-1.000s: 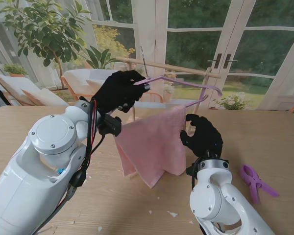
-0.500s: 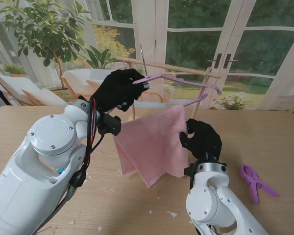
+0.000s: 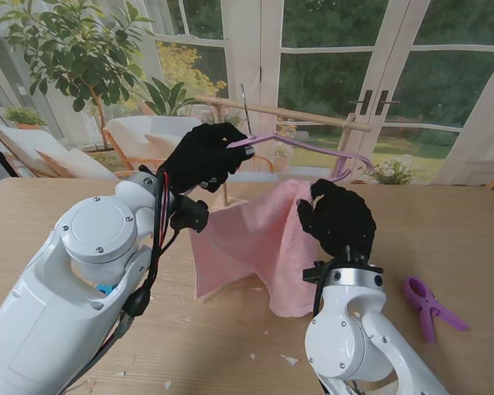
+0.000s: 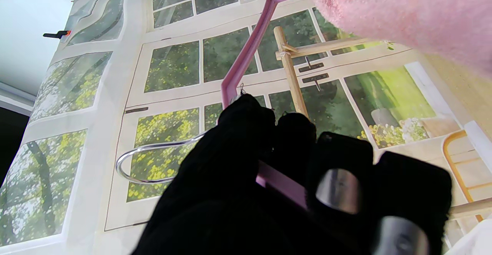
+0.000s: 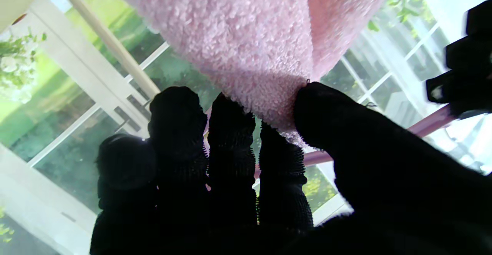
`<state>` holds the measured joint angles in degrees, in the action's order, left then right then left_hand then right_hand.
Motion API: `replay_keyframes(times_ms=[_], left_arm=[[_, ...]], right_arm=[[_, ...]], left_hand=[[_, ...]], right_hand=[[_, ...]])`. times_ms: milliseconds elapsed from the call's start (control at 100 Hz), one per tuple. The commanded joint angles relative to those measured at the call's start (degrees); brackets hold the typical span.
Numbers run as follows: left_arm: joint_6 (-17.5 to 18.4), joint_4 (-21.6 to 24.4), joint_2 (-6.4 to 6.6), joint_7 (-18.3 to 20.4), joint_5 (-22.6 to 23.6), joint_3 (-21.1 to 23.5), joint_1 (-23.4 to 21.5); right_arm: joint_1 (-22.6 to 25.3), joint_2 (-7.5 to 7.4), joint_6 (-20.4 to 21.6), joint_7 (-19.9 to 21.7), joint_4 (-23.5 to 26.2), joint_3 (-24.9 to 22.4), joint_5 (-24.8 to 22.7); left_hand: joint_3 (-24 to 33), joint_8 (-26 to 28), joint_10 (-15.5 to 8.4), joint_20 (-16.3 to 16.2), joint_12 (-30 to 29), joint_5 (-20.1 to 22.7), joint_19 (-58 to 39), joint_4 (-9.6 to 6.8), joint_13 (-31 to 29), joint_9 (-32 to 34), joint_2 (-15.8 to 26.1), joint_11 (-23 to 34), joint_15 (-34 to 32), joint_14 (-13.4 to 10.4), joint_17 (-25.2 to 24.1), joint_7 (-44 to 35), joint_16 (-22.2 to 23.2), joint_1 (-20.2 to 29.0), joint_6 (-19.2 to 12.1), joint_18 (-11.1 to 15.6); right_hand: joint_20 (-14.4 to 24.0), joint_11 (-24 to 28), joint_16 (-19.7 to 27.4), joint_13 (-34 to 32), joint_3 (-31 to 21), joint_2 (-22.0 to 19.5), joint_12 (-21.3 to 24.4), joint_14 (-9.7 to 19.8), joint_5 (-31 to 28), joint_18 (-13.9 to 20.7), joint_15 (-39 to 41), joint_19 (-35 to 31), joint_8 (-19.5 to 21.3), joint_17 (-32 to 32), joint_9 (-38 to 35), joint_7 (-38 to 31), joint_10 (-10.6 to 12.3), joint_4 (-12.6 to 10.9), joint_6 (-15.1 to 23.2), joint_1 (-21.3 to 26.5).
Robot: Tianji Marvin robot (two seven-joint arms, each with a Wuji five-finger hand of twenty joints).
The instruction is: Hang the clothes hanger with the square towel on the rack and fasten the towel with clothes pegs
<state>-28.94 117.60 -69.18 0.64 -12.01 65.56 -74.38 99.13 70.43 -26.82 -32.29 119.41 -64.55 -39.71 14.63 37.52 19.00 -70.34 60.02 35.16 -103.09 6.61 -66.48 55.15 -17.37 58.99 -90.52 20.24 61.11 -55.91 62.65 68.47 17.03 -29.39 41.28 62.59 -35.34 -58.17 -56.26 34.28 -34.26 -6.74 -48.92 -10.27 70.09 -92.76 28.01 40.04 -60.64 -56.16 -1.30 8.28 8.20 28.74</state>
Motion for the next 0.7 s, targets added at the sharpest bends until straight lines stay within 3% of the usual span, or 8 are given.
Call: replay_keyframes(times_ms=[0, 140, 220, 290, 350, 480, 570, 690], left_arm=[[0.30, 0.68, 0.09, 0.99, -0.28, 0.74, -0.40], [0.71, 1.10, 0.17, 1.03, -0.71, 1.74, -0.68], [0.66, 1.38, 0.18, 1.03, -1.20, 2.12, -0.83], [0.60, 1.57, 0.18, 1.04, -1.54, 2.31, -0.91], [0.59, 1.57, 0.15, 1.02, -1.78, 2.40, -0.90], [0.34, 1.82, -0.02, 0.51, -2.11, 2.40, -0.86], [0.38, 1.76, -0.16, 0.06, -2.17, 2.30, -0.67], [0.45, 1.44, -0.39, -0.60, -2.22, 1.97, -0.21]], right_arm=[[0.23, 0.65, -0.66, 0.91, 0.80, -1.07, 0.57], [1.45, 0.56, -1.79, 1.62, 0.41, -2.36, 0.99], [2.07, 0.23, -1.94, 2.77, 0.15, -2.91, 0.76], [2.64, -0.26, -2.15, 4.58, 0.31, -3.37, 0.20], [2.98, -0.61, -2.31, 5.48, 0.33, -3.63, -0.73], [4.20, -1.37, -2.70, 7.51, 1.21, -4.40, -2.95], [5.26, -1.56, -2.34, 7.53, 1.79, -4.86, -3.77], [7.06, -1.60, -0.04, 6.46, 2.51, -4.89, -3.93]], left_hand=[[1.64, 0.67, 0.64, -4.03, 0.67, 2.00, -16.89, -1.82, -4.20, 0.68, 1.35, -0.18, -3.70, 4.07, 0.78, -1.85, -0.15, 1.62, -3.98, 6.26], [1.68, 0.71, 0.62, -4.04, 0.66, 2.02, -16.89, -1.82, -4.20, 0.73, 1.32, -0.17, -3.70, 4.07, 0.79, -1.91, -0.15, 1.62, -4.01, 6.29], [1.69, 0.69, 0.58, -4.04, 0.66, 1.96, -16.89, -1.81, -4.20, 0.72, 1.34, -0.17, -3.70, 4.07, 0.79, -1.86, -0.15, 1.60, -4.01, 6.32], [1.71, 0.70, 0.61, -4.05, 0.66, 1.99, -16.89, -1.81, -4.20, 0.71, 1.35, -0.18, -3.70, 4.07, 0.80, -1.89, -0.15, 1.60, -4.03, 6.33], [1.73, 0.71, 0.59, -4.05, 0.67, 1.98, -16.89, -1.82, -4.20, 0.74, 1.36, -0.16, -3.70, 4.07, 0.80, -1.90, -0.15, 1.61, -4.02, 6.34], [1.76, 0.73, 0.58, -4.06, 0.67, 1.99, -16.89, -1.81, -4.20, 0.76, 1.31, -0.16, -3.70, 4.07, 0.79, -1.91, -0.15, 1.64, -3.99, 6.34], [1.76, 0.72, 0.58, -4.07, 0.68, 2.04, -16.89, -1.80, -4.28, 0.80, 1.29, -0.14, -3.69, 4.05, 0.79, -1.91, -0.16, 1.61, -3.98, 6.33], [1.77, 0.75, 0.57, -4.07, 0.68, 1.95, -16.89, -1.78, -4.33, 0.75, 1.32, -0.16, -3.66, 4.01, 0.79, -1.91, -0.19, 1.57, -4.06, 6.32]], right_hand=[[0.45, 2.29, -0.67, -2.39, -1.34, -2.03, -0.88, -1.05, -1.51, 1.68, 1.84, -3.61, 1.09, 1.43, -1.34, -2.78, -1.09, 1.14, -0.18, 1.07], [-0.04, 2.68, -0.54, -3.15, -1.61, -1.70, -1.06, -1.30, -1.53, 1.58, 2.52, -4.65, 0.84, 2.35, -1.88, -2.93, -1.30, 1.06, -1.11, 0.94], [-1.27, 0.81, 0.26, -1.24, -0.89, -1.96, -0.39, -1.66, -0.04, 1.48, 0.96, -3.86, -0.89, 0.97, -0.21, -0.85, -1.40, 0.63, -2.17, -3.16], [-2.37, -2.29, 0.93, 2.71, -0.11, -2.82, 0.59, -1.73, 1.31, 1.62, -3.02, -1.51, 1.23, -1.88, 3.88, 7.42, -1.18, -0.59, -4.46, -7.88], [-1.84, -6.41, 1.62, 8.11, 1.60, -5.25, 2.28, -1.65, 3.77, 1.90, -8.48, 1.54, 6.51, -4.96, 9.55, 18.79, -1.22, -4.63, -6.95, -11.79], [-2.28, -15.24, 5.11, 21.04, 6.60, -6.30, 7.29, -1.89, 15.55, 1.34, -20.75, 10.95, 1.62, -14.21, 23.89, 29.67, -2.51, -4.63, -10.81, -15.16], [-1.91, -17.17, 6.28, 26.24, 8.50, -7.22, 9.35, -1.59, 19.99, 1.43, -24.70, 15.21, 0.18, -18.25, 29.24, 31.34, -2.80, -4.80, -11.58, -15.28], [-0.46, -16.04, 5.71, 25.90, 8.62, -7.68, 9.82, -1.49, 19.95, 1.41, -24.03, 15.58, 1.09, -18.23, 28.88, 28.48, -2.10, -5.15, -9.50, -13.95]])
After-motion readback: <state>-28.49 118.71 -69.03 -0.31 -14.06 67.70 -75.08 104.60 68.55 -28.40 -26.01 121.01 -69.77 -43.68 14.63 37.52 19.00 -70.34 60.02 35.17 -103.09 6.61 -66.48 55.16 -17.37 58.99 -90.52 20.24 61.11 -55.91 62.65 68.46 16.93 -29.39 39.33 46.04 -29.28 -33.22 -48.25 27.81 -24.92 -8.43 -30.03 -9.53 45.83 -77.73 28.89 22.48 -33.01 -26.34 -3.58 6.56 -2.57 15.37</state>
